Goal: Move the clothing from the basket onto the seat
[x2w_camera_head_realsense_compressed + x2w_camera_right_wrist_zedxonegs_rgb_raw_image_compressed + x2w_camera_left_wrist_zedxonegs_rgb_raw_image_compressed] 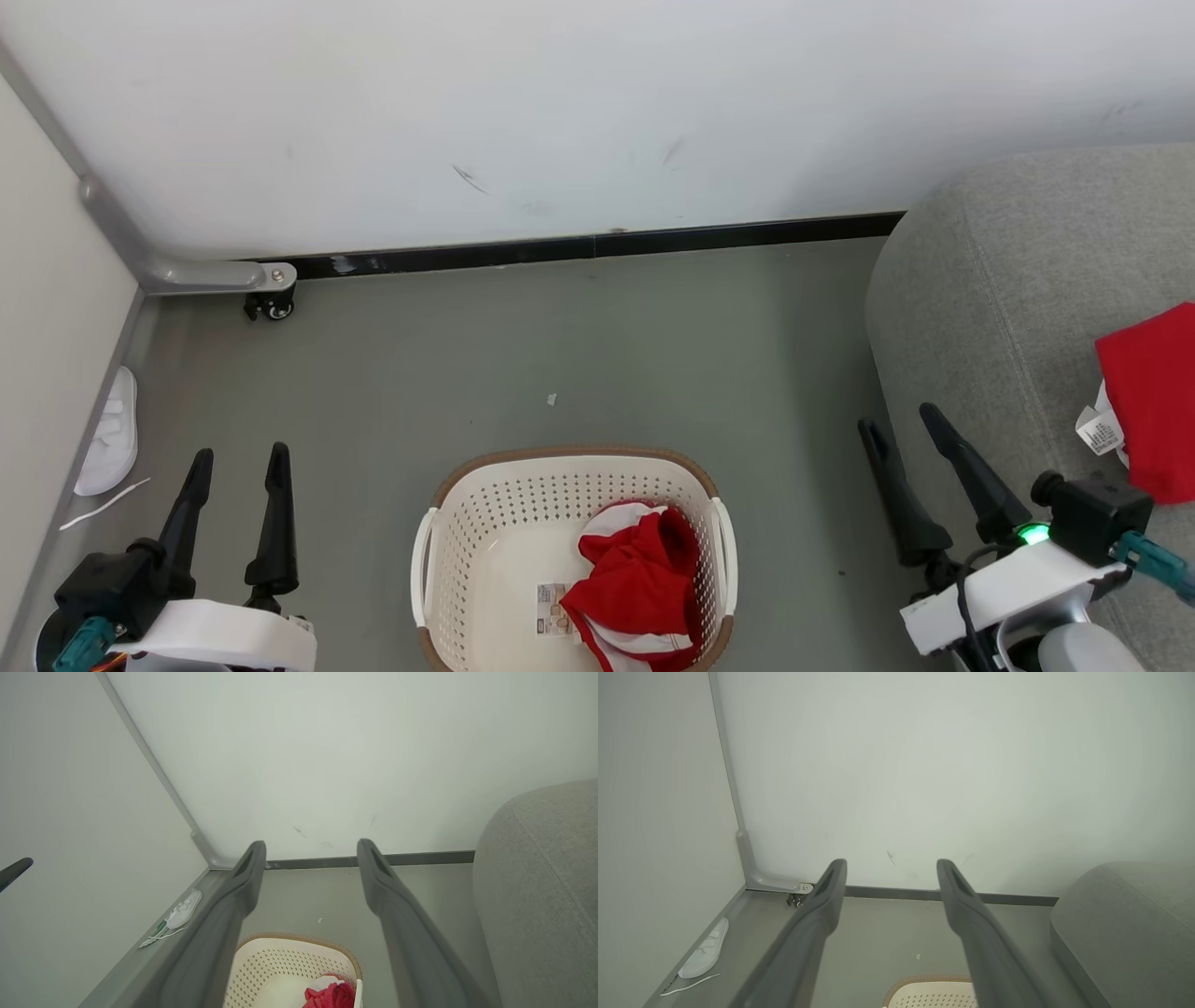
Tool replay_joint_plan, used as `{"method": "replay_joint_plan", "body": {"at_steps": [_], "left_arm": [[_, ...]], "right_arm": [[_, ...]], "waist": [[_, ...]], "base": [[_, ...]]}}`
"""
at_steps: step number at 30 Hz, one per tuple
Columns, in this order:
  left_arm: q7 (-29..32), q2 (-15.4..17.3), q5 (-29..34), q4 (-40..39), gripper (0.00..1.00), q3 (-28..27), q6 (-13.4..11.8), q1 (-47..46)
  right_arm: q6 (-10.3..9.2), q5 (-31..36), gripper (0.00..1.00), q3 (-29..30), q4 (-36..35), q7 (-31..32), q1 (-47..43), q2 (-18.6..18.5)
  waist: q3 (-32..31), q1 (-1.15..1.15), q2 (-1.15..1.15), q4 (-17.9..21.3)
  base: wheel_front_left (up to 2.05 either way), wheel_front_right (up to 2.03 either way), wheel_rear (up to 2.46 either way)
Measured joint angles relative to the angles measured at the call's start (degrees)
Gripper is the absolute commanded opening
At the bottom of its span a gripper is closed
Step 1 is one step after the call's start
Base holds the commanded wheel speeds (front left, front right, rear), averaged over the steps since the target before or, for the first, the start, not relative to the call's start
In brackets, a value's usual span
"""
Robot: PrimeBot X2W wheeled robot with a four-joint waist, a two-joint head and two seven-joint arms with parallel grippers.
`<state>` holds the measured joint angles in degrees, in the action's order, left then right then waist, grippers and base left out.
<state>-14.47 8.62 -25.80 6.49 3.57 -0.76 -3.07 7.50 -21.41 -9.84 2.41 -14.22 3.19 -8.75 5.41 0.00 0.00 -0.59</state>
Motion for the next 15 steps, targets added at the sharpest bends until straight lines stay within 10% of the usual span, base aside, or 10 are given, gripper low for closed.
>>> {"method": "replay_joint_plan", "body": {"at_steps": [15], "left_arm": [[0.00, -2.04, 2.52, 0.01, 1.00, -3.09, 2.53, 0.36]], "right_arm": [[0.00, 1.40, 1.00, -0.10, -0.67, 0.00, -1.57, 1.27]], "waist": [[-0.98, 0.00, 0.00, 0.79]], "base": [[0.00, 0.00, 0.00]]}}
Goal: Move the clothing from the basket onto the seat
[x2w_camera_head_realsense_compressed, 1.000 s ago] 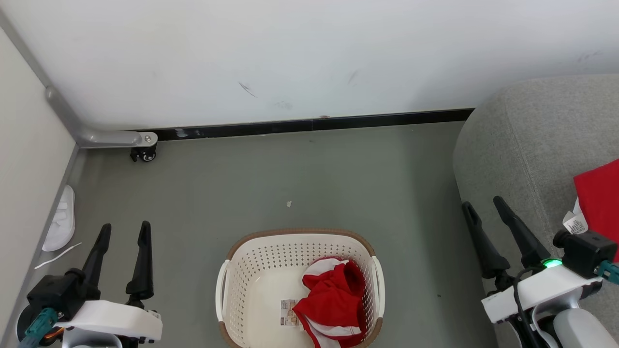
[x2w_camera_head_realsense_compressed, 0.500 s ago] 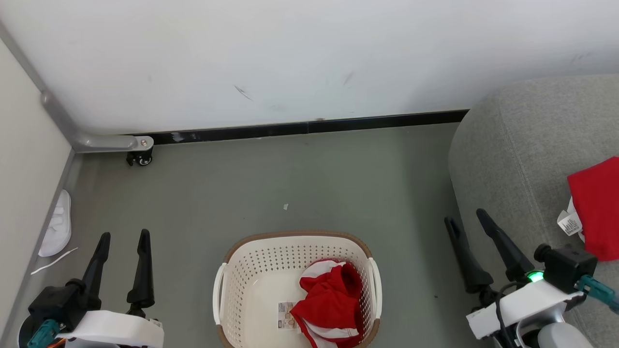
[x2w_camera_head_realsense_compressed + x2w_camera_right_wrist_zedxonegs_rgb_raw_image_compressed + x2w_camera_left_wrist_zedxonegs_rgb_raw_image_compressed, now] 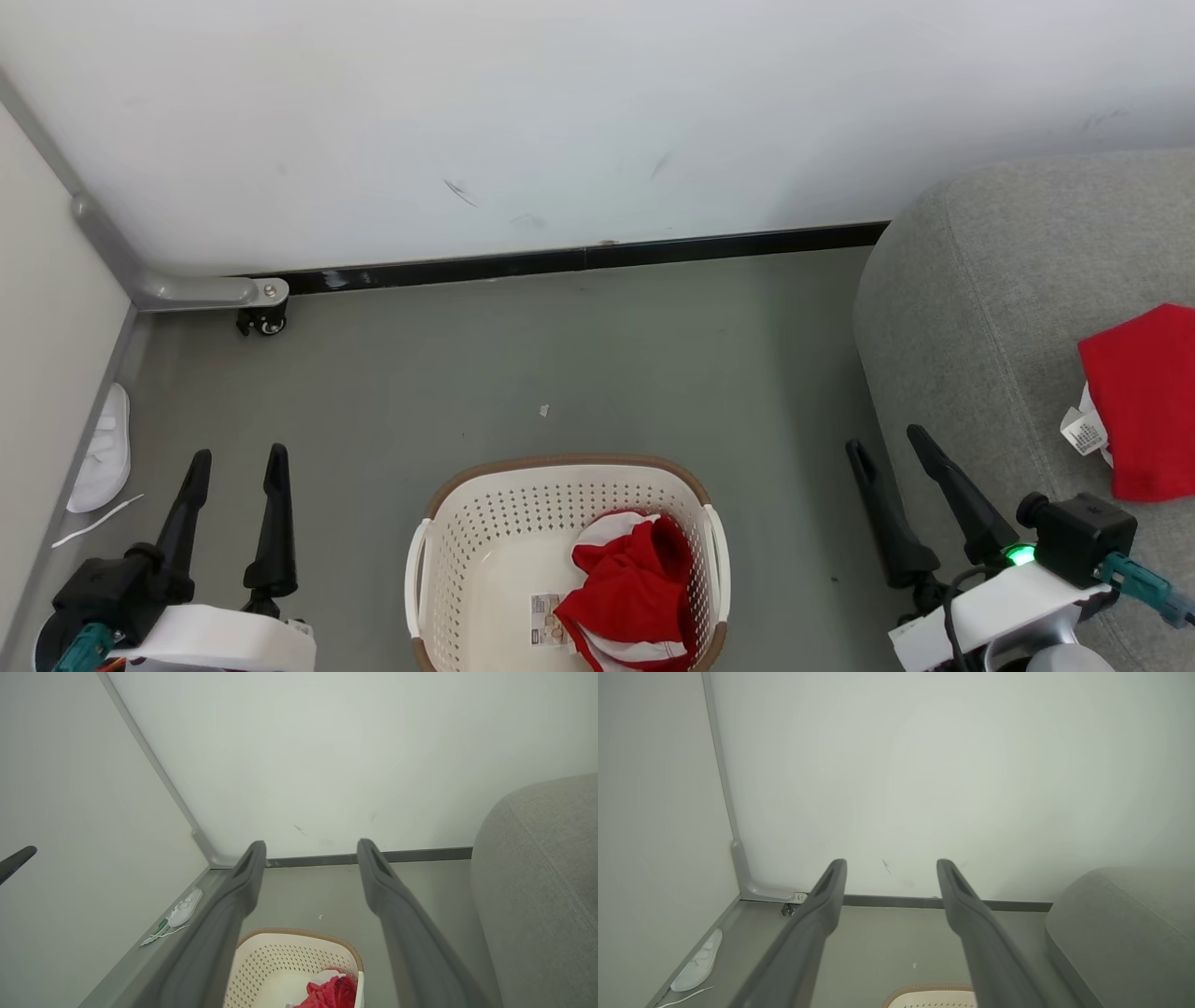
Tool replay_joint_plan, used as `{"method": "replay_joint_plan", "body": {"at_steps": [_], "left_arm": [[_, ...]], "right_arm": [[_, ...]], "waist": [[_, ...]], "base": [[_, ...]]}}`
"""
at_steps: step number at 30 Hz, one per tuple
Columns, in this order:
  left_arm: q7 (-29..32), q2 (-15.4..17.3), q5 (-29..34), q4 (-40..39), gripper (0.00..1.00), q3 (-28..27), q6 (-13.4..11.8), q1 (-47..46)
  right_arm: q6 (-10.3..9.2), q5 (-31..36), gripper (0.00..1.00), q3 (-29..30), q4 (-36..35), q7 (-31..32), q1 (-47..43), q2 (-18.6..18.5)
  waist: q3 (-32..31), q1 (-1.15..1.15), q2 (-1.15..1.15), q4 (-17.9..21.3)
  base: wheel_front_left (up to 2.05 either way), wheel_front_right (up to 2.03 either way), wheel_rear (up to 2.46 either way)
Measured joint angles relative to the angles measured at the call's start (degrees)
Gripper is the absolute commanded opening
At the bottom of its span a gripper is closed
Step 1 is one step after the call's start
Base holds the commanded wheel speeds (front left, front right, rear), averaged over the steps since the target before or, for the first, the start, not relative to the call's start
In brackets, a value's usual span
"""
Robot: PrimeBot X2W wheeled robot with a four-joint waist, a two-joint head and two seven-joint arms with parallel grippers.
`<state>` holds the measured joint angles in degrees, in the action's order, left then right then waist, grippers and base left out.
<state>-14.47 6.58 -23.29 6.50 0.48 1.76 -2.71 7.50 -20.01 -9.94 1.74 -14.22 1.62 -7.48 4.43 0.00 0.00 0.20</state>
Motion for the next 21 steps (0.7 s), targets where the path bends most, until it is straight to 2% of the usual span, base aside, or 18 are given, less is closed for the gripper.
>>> {"method": "replay_joint_plan", "body": {"at_steps": [21], "left_arm": [[0.00, -2.29, 2.57, 0.15, 1.00, -2.74, 2.94, 0.87]], "right_arm": [[0.00, 0.44, 1.00, 0.00, -1.15, 0.00, -0.56, 0.16]], "waist": [[0.21, 0.00, 0.00, 0.43]], "base": [[0.00, 0.00, 0.00]]}}
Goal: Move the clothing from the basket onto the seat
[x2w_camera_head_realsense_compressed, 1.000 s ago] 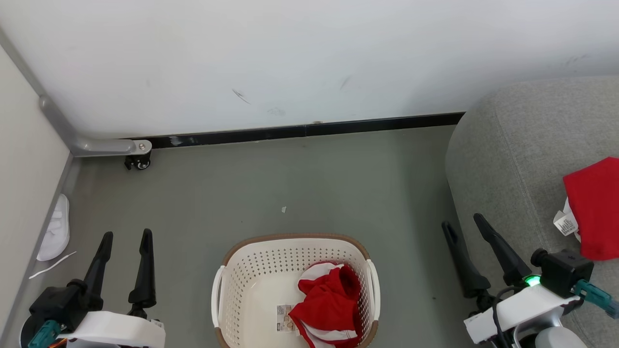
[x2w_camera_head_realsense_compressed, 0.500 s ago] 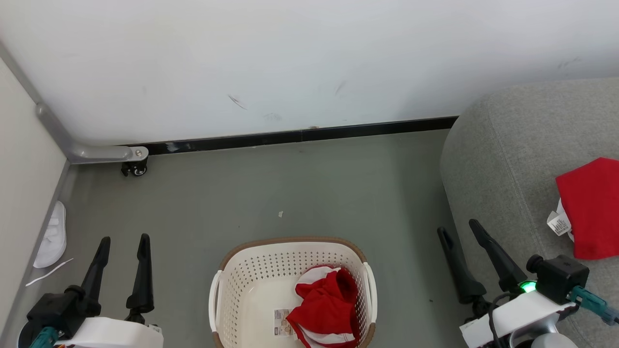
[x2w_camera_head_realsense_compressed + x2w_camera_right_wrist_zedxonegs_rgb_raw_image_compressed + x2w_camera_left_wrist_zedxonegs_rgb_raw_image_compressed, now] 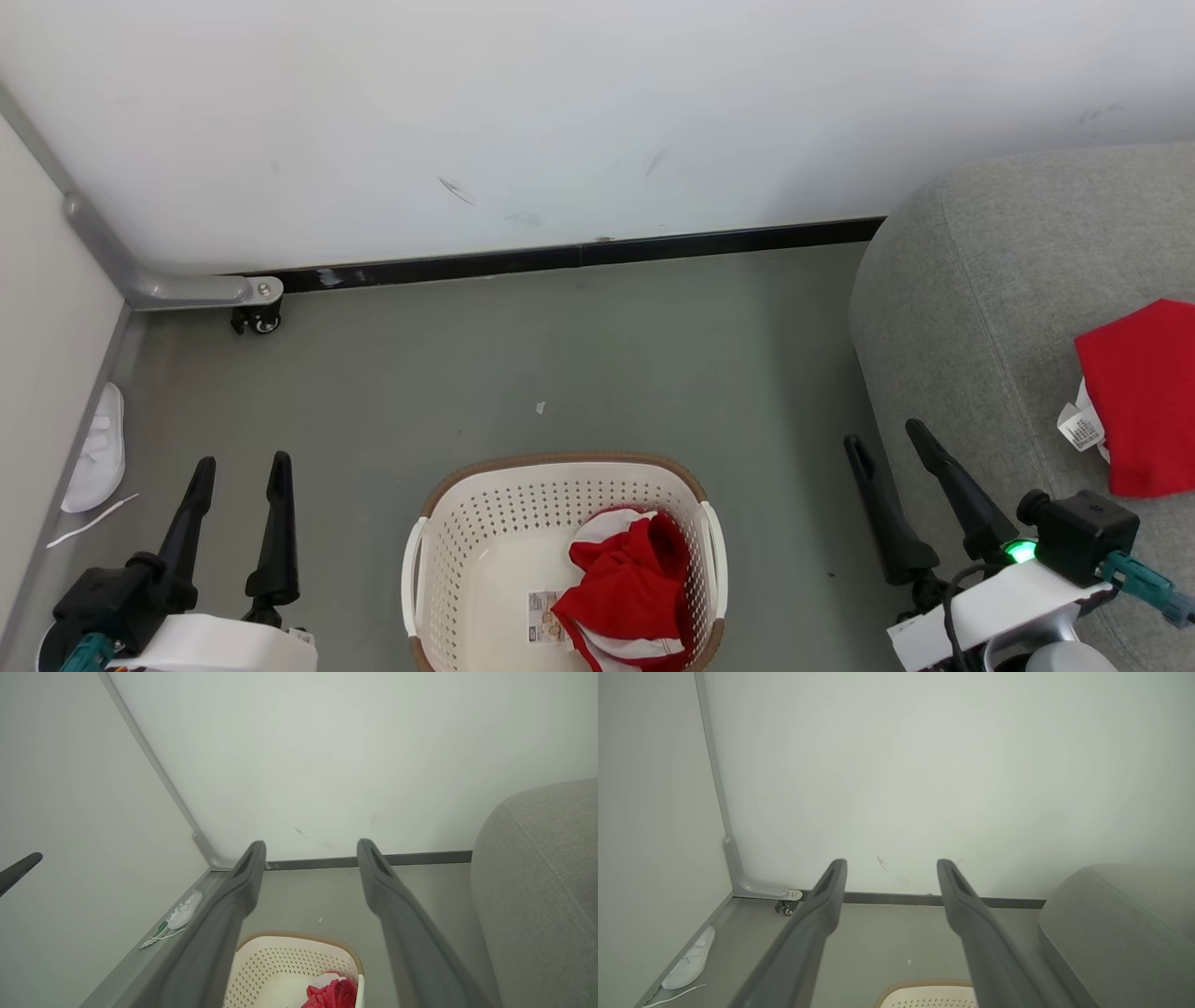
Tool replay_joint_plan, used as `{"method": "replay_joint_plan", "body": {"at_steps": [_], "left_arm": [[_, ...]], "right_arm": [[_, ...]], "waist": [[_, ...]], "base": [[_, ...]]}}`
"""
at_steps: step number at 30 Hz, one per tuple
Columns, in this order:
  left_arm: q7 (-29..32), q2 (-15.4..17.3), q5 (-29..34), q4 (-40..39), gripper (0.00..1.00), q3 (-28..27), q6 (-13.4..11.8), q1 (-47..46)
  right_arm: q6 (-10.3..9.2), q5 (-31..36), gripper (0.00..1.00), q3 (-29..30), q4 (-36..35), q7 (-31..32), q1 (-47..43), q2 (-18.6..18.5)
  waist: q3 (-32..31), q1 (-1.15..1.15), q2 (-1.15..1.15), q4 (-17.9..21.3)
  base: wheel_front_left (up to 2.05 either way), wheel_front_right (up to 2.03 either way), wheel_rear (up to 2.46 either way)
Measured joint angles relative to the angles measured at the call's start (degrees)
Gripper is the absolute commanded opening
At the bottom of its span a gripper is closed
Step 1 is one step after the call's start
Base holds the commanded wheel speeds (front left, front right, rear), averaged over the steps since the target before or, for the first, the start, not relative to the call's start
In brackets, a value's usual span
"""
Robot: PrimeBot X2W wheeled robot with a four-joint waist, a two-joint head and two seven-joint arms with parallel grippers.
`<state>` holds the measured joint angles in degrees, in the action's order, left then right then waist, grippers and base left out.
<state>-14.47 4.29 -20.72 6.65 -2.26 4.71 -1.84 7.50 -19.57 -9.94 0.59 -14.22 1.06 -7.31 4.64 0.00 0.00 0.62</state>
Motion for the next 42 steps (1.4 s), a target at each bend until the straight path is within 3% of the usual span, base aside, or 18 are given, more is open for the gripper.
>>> {"method": "replay_joint_plan", "body": {"at_steps": [29, 42], "left_arm": [[0.00, -0.66, 2.98, 1.58, 1.00, -0.77, 1.58, -0.15], [0.00, -0.59, 3.74, 1.86, 1.00, 1.55, 2.10, -1.88]], "right_arm": [[0.00, 2.61, 1.00, 3.28, -1.38, 0.00, 0.13, 0.45], [0.00, 3.15, 1.00, 2.72, -1.99, 0.00, 0.57, 1.21]], "waist": [[4.10, 0.00, 0.00, 1.47], [7.87, 0.00, 0.00, 2.95]], "base": [[0.00, 0.00, 0.00], [0.00, 0.00, 0.00]]}}
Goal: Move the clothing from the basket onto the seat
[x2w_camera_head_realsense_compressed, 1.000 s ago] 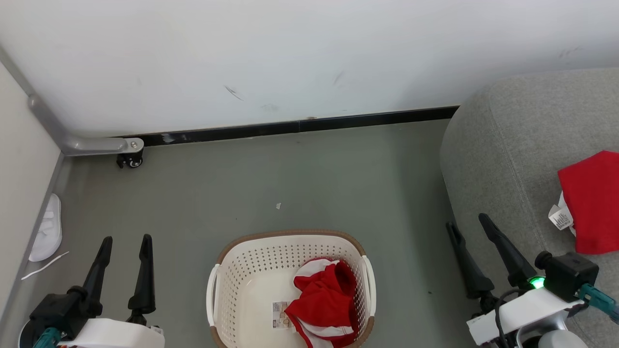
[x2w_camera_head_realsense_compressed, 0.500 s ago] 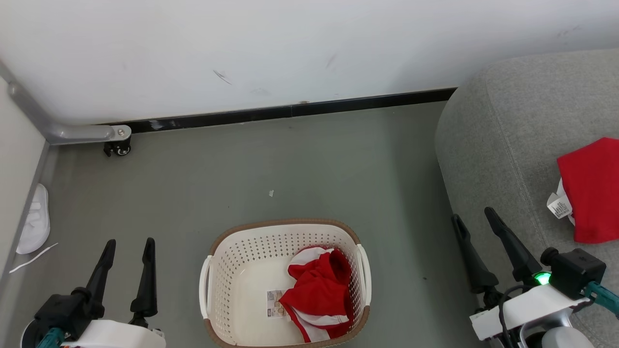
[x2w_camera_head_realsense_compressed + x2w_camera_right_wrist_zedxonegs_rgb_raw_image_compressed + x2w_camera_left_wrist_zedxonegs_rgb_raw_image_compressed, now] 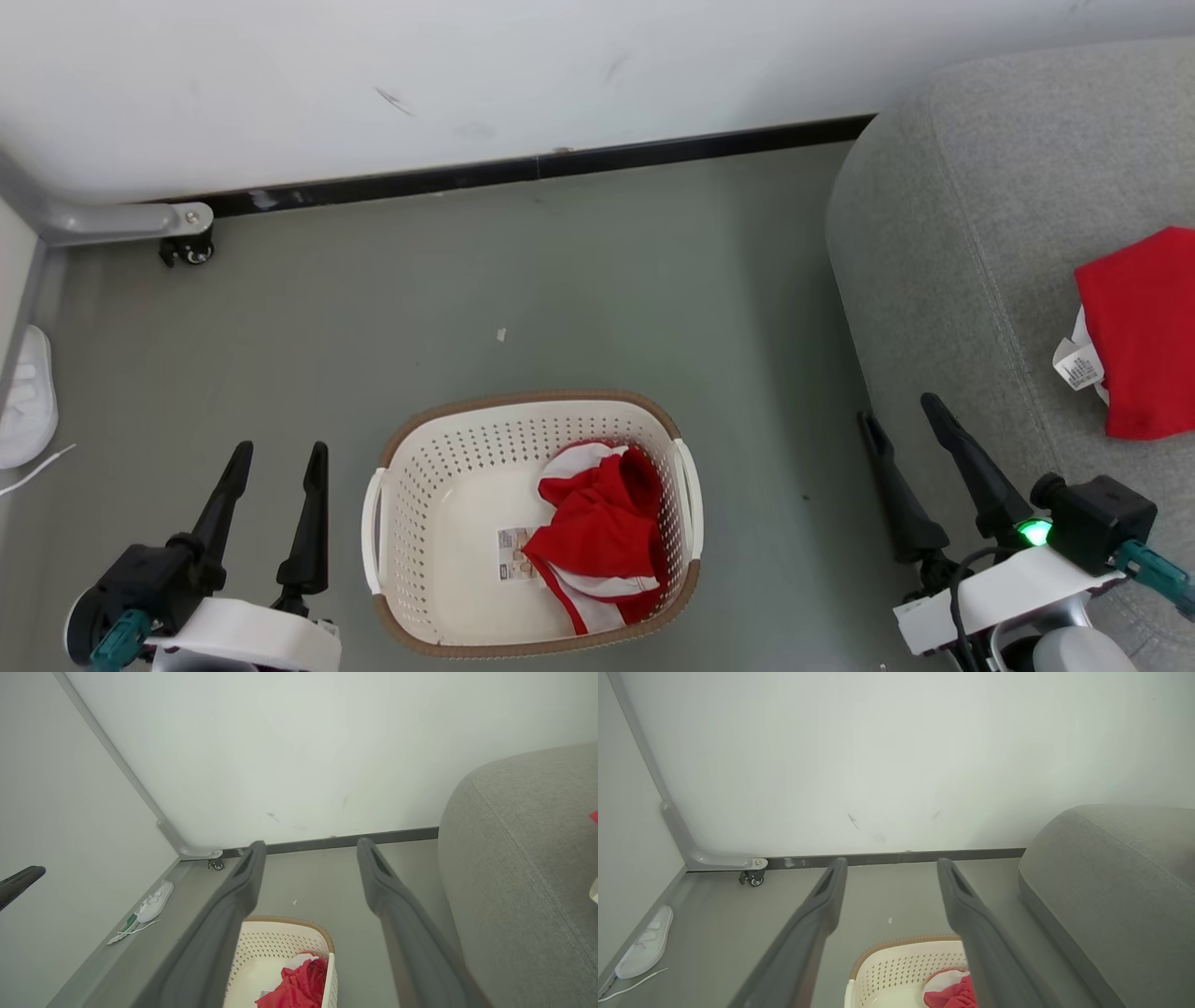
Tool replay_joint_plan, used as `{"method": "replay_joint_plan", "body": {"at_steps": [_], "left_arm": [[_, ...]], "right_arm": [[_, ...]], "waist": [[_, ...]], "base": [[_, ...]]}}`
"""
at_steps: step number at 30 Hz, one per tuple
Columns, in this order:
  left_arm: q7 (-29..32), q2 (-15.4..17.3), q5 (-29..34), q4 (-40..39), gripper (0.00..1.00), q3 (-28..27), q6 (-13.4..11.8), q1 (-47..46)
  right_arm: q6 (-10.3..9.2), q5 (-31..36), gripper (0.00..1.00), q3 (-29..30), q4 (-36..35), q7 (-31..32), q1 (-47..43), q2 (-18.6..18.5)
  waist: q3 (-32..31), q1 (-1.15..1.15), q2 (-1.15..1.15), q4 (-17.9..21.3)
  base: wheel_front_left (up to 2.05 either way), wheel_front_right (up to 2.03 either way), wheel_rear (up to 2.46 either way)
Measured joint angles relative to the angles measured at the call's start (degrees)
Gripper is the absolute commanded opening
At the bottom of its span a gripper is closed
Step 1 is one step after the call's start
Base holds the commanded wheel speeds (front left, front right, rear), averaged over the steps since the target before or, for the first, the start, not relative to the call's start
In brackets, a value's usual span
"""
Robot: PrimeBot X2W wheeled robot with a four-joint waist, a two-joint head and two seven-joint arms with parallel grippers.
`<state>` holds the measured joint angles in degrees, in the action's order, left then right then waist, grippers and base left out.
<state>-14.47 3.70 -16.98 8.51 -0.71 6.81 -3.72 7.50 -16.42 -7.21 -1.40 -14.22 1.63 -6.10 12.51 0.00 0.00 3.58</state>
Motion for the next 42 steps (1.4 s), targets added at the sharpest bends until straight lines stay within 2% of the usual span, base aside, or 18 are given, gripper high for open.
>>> {"method": "replay_joint_plan", "body": {"at_steps": [21, 42], "left_arm": [[0.00, 2.31, 1.05, 0.35, 1.00, 2.74, 0.42, -6.50], [-0.01, 6.04, 0.43, 4.01, 1.00, 10.36, 0.42, -13.63]], "right_arm": [[0.00, 1.46, 1.00, -0.59, -1.91, -0.16, 6.56, -1.21], [0.00, 1.80, 1.00, -0.77, -3.66, -0.41, 13.30, -0.83]], "waist": [[8.38, 0.00, 0.00, 2.61], [17.41, 0.00, 0.00, 5.62]], "base": [[0.00, 0.00, 0.00], [0.00, 0.00, 0.00]]}}
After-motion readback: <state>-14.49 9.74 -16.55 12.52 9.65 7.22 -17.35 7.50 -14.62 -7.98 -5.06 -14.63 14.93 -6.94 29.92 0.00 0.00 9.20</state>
